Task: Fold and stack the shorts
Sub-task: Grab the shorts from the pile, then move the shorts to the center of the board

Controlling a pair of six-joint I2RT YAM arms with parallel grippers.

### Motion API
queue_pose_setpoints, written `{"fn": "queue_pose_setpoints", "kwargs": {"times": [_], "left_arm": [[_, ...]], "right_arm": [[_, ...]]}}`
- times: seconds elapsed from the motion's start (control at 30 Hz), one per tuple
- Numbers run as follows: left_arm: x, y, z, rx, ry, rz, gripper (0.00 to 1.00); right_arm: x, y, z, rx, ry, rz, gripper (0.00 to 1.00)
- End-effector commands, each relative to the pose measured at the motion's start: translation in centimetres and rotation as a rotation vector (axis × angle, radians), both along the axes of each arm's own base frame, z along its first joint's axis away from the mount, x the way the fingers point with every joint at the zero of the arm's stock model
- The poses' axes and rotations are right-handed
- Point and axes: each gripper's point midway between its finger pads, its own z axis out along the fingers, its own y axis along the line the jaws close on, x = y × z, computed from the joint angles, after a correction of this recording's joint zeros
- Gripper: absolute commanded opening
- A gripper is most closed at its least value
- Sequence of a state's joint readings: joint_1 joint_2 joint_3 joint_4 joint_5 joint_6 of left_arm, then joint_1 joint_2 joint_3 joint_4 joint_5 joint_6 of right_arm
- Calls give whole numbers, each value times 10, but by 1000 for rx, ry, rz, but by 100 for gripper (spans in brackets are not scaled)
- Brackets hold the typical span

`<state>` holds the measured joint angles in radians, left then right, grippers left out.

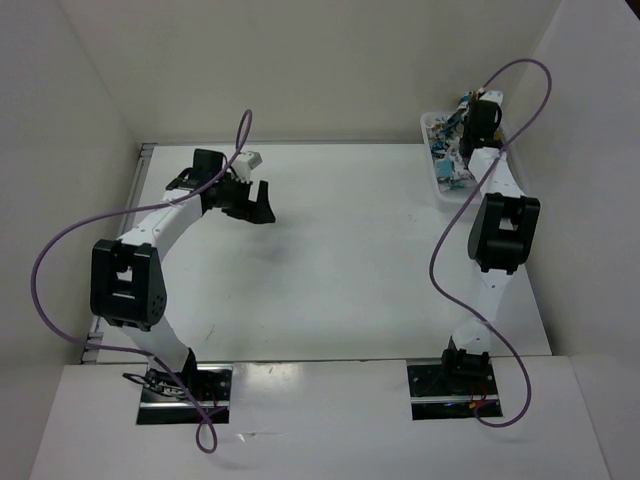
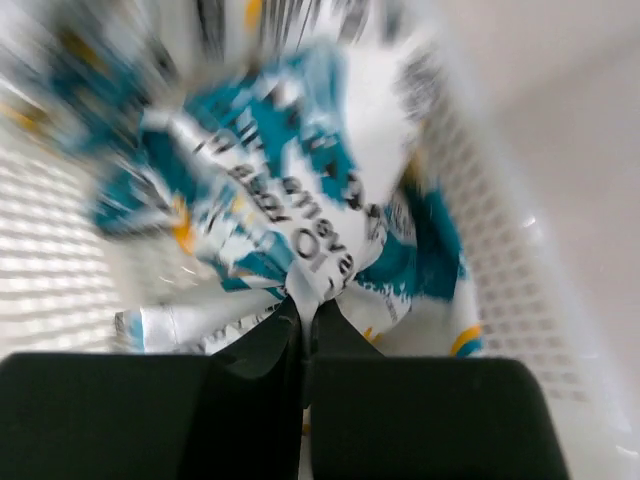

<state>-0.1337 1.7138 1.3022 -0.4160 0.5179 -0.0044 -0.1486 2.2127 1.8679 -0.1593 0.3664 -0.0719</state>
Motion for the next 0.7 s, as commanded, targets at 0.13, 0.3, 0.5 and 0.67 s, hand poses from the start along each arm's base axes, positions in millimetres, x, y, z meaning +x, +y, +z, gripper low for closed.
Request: {"fn": "queue_pose_setpoints", "kwargs": {"times": [0.13,0.3,0.5,0.67], "left_arm": [[2,4,82,-17,-248,15,100],[-10,16,140,2,-411,66,100],[-27,44,187,27,-553,161,100],[-43,102,210,102,-650,358,100]], "right_arm": [[-61,49,352,6,-657,159,0],[-120,164,462,-70,-846,414,0],[-168,342,502,17,-945,789,0],[-166,463,421,229,-725,1047,37]]}}
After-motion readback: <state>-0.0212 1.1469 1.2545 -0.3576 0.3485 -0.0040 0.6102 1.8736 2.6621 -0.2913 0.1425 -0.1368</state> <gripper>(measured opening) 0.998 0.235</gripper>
